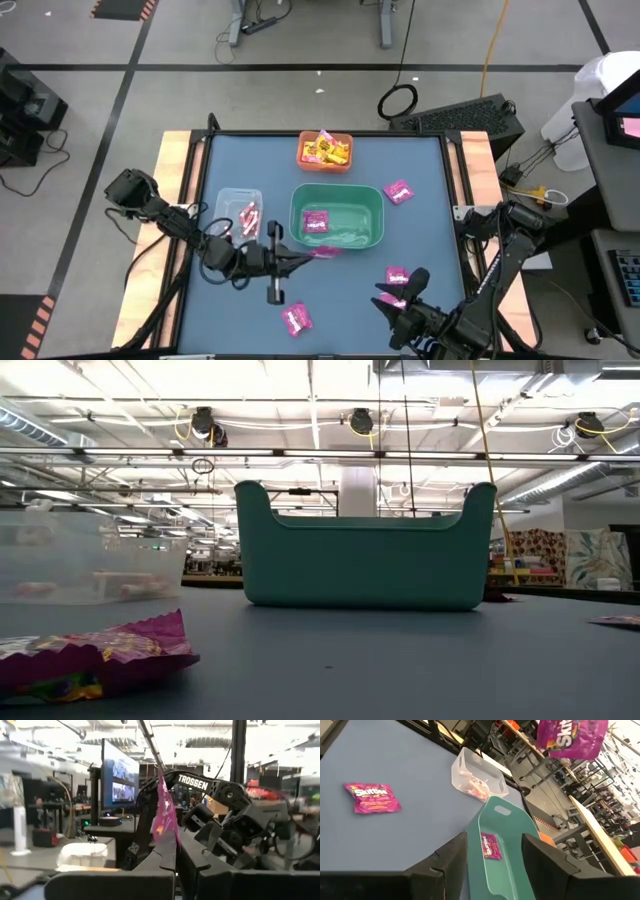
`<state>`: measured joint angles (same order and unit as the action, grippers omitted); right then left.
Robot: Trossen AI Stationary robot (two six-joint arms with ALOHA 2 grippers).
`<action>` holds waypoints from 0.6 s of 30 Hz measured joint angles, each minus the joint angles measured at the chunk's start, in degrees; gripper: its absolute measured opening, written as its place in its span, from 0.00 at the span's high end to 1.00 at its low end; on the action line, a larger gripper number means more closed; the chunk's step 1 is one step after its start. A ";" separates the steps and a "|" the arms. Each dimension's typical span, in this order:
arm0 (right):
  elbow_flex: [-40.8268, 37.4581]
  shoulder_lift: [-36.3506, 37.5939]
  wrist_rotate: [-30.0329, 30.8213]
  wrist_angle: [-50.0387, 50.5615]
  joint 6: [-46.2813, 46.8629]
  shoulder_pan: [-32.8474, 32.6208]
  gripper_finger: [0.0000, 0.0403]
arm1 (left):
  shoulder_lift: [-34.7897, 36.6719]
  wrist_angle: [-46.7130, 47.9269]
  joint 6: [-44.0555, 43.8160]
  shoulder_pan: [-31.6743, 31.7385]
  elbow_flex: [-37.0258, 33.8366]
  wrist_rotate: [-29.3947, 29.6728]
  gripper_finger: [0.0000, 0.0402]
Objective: Sort candy
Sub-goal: Put the purple candy into the green bin
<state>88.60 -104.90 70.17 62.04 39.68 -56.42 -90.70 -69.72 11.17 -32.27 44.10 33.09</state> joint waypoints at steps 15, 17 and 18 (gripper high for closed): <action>0.00 0.00 0.04 -0.52 -1.81 0.15 0.56 | -0.04 3.41 43.79 -0.12 0.00 -1.69 1.00; 0.00 0.00 0.04 -0.52 -1.83 0.15 0.56 | -0.04 5.17 49.37 -0.39 0.04 -2.35 1.00; 0.00 0.00 0.04 -0.52 -1.83 0.15 0.56 | -0.04 6.60 52.40 -0.54 0.04 -2.82 1.00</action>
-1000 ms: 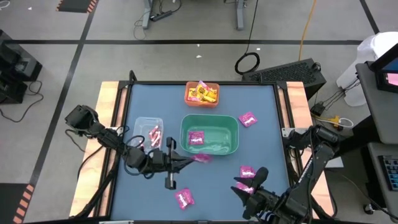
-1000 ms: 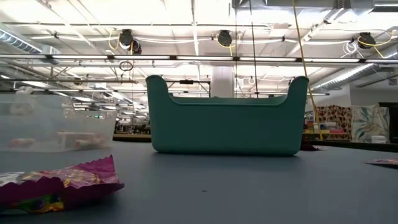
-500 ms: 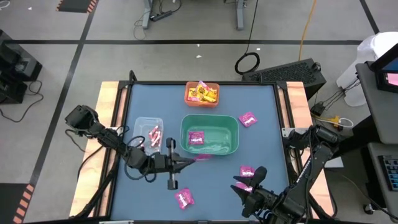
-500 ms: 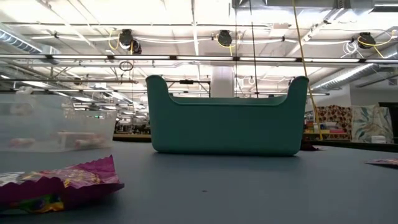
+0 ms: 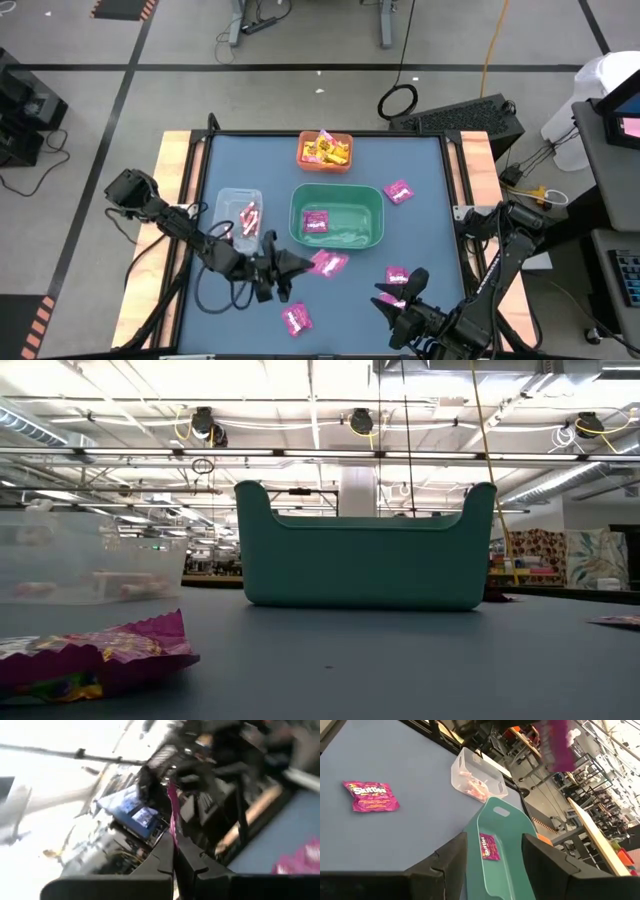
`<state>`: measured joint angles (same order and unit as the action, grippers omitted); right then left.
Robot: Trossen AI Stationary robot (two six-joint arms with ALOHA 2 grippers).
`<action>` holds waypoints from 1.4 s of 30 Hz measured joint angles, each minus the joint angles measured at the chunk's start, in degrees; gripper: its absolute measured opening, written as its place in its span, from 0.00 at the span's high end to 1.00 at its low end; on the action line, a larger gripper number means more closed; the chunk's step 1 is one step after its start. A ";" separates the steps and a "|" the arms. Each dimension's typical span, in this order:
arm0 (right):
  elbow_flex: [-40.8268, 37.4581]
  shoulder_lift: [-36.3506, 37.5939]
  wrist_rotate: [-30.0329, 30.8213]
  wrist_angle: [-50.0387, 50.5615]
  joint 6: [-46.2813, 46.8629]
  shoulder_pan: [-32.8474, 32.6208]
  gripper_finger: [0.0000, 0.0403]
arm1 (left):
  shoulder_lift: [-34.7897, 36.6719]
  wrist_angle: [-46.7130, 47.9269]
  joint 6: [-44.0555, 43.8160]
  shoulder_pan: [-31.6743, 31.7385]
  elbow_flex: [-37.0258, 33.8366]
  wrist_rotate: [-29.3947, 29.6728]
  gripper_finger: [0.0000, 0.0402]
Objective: Sort candy
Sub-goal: Put the purple candy into the green bin
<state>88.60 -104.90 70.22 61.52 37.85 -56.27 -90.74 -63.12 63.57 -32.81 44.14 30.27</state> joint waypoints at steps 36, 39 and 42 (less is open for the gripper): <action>0.00 0.00 0.00 -0.17 0.32 0.98 0.56 | 0.00 5.11 -59.89 -1.39 0.00 10.26 1.00; 0.00 0.00 -0.49 -0.44 0.42 1.39 0.56 | 0.00 5.89 -66.70 -1.37 0.00 12.34 1.00; 0.00 0.00 -1.40 -0.48 0.46 1.70 0.56 | 0.00 7.07 -70.83 -1.39 0.00 12.43 1.00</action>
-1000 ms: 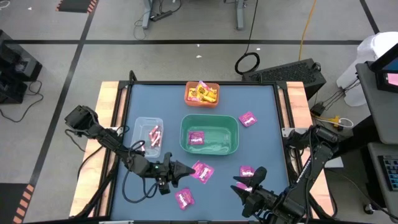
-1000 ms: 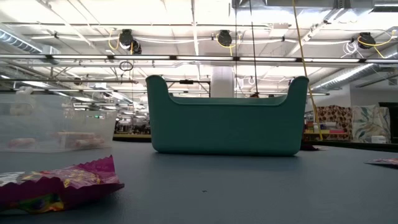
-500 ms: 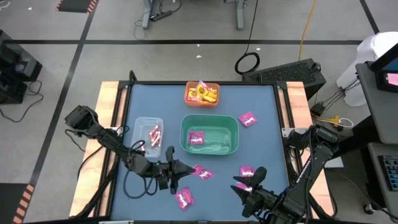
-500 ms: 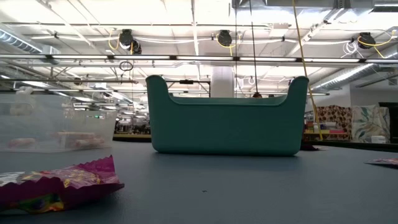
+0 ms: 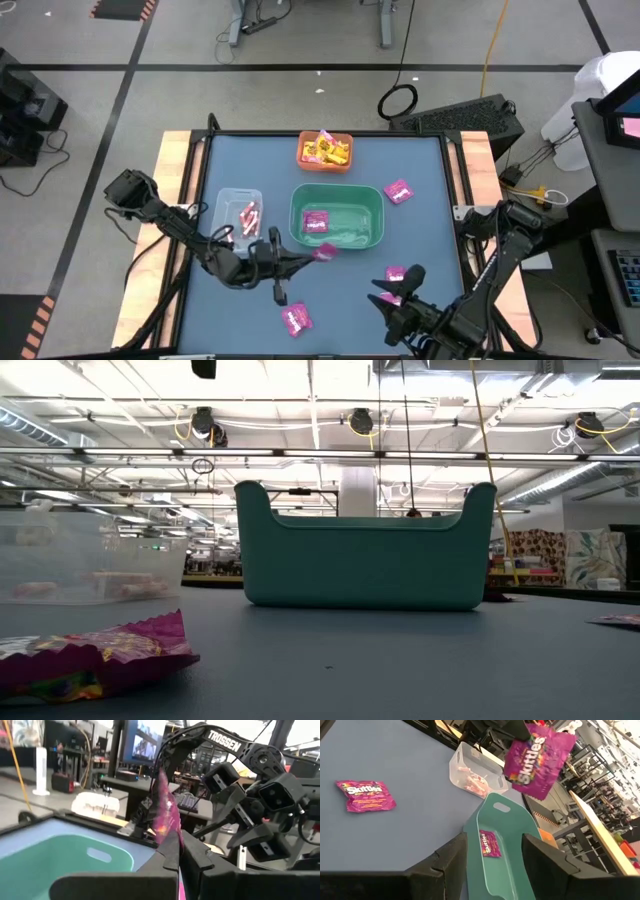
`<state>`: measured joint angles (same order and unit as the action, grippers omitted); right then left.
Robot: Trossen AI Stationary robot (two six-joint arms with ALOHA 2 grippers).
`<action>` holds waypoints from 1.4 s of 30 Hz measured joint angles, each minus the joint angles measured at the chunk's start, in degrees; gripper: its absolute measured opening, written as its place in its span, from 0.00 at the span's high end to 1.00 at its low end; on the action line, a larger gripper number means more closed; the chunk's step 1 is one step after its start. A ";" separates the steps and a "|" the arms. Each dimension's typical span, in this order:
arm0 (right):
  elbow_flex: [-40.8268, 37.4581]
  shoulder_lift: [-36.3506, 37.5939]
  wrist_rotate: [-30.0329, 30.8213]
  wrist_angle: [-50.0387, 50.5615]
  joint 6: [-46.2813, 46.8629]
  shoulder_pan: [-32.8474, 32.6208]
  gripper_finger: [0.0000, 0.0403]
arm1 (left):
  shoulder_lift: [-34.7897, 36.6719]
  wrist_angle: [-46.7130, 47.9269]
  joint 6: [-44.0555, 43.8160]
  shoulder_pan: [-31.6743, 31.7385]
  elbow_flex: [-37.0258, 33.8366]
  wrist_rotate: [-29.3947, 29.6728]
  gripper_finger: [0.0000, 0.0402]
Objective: Sort candy
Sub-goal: Put the purple candy into the green bin
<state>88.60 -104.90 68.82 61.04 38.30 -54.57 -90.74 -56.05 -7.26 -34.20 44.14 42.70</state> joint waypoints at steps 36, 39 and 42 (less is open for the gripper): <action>0.00 -0.02 -0.13 -0.13 -0.24 0.00 0.56 | 0.00 25.80 -11.34 18.44 0.00 -10.11 1.00; 0.00 -0.02 -0.13 -0.09 -0.24 0.00 0.56 | 0.00 27.61 -11.93 20.75 -0.02 -11.23 1.00; 0.00 -0.02 -0.13 -0.04 -0.24 0.00 0.56 | 0.00 28.61 -11.91 22.55 0.00 -12.71 1.00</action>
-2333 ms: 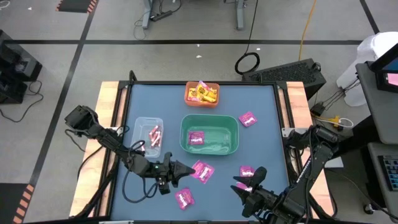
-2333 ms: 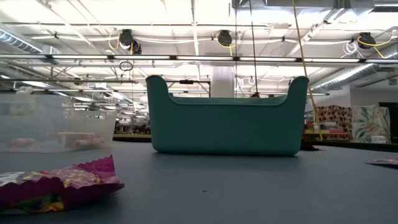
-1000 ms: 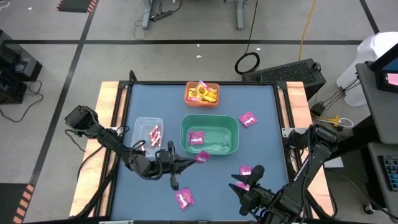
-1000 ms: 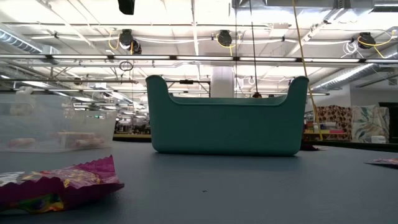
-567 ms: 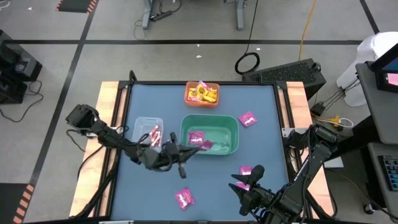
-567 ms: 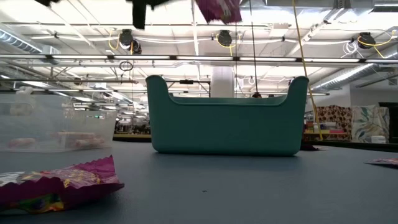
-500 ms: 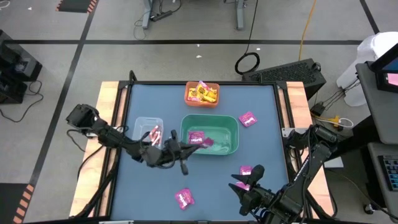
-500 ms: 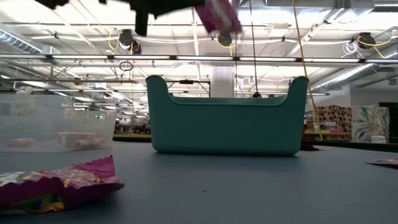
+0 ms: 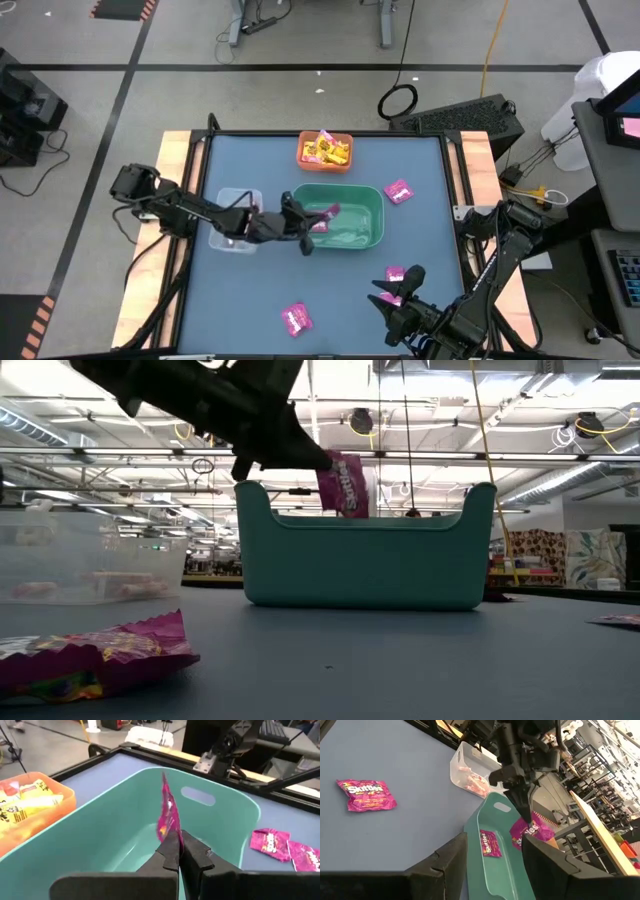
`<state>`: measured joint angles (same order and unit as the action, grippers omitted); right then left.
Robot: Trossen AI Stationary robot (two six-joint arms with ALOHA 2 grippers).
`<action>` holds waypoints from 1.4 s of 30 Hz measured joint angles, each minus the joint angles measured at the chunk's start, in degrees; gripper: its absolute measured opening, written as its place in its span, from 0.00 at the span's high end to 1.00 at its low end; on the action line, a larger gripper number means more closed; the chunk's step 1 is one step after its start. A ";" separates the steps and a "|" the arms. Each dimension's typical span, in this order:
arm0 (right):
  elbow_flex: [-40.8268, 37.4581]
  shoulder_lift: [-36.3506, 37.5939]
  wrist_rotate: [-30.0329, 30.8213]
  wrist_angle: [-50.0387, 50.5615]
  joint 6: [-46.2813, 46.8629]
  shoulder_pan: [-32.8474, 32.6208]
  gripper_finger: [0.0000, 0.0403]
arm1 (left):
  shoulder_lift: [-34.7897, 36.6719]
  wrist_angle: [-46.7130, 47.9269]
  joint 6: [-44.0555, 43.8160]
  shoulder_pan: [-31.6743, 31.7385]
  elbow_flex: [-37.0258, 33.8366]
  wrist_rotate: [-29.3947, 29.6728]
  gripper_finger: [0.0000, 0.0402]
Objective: Sort candy
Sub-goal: Put the purple candy into the green bin
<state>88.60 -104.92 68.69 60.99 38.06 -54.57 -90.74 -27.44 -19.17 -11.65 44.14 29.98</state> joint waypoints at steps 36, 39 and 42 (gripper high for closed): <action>-0.02 0.00 -0.02 0.11 -0.02 0.22 0.56 | -1.82 31.12 -3.04 6.68 10.69 -12.93 0.95; -0.02 0.00 -0.03 0.11 0.00 0.22 0.56 | -2.10 31.33 -3.03 7.18 10.69 -12.95 0.87; -0.02 0.00 -0.94 0.11 0.00 0.22 0.56 | -2.10 30.82 -3.05 7.07 10.69 -13.00 0.79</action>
<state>88.58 -104.92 67.75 61.10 38.06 -54.35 -92.84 3.38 -22.22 -4.58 54.83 16.98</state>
